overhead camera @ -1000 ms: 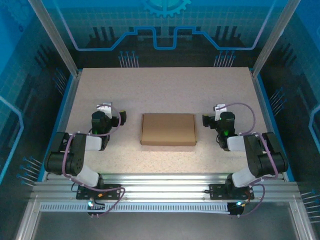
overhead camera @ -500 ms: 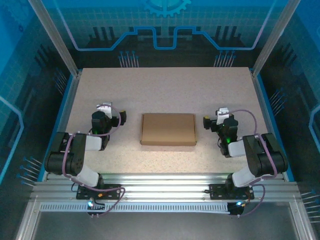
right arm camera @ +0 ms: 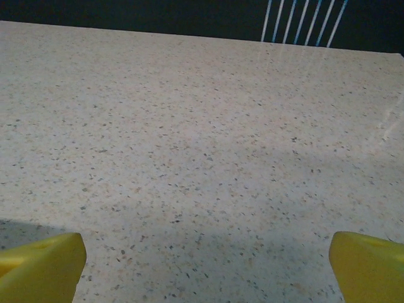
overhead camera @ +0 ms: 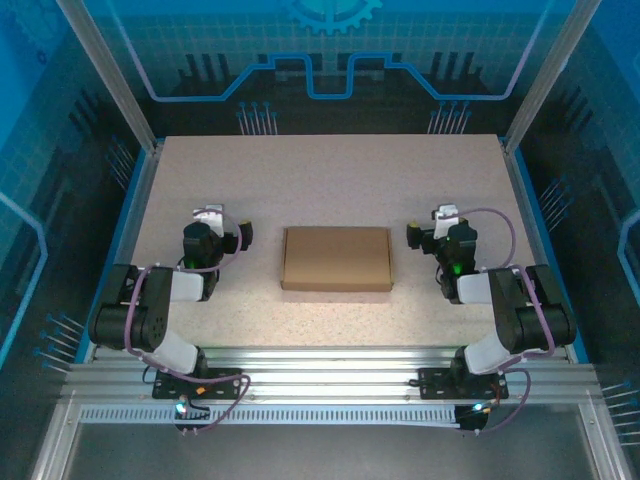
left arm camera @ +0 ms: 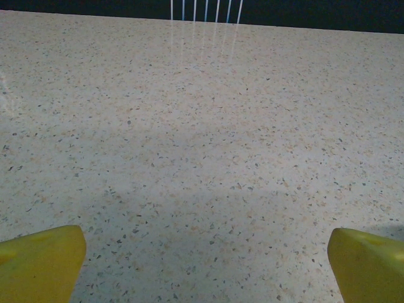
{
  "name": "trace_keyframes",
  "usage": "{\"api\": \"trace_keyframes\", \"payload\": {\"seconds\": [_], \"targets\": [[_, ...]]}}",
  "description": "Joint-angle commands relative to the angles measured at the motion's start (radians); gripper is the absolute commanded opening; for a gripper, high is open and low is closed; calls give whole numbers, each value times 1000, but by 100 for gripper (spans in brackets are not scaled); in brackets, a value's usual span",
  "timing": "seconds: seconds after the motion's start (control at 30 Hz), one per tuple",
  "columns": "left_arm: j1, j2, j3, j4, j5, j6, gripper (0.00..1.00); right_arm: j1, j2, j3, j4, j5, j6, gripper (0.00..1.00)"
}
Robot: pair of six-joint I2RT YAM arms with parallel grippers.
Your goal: Fold the paper box
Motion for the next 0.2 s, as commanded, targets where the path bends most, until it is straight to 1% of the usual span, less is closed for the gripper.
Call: {"api": "trace_keyframes", "payload": {"seconds": [0.0, 0.07, 0.13, 0.17], "targets": [[9, 1, -4, 30, 21, 3, 99, -2, 5, 27, -21, -47, -23, 100], [8, 1, -4, 30, 21, 1, 99, -7, 4, 23, -14, -56, -22, 100], [8, 1, -4, 31, 21, 1, 99, 8, 2, -7, 44, -23, -30, 100], [8, 0, -5, 30, 21, 1, 99, 10, 2, 7, 17, 2, -23, 100]]}}
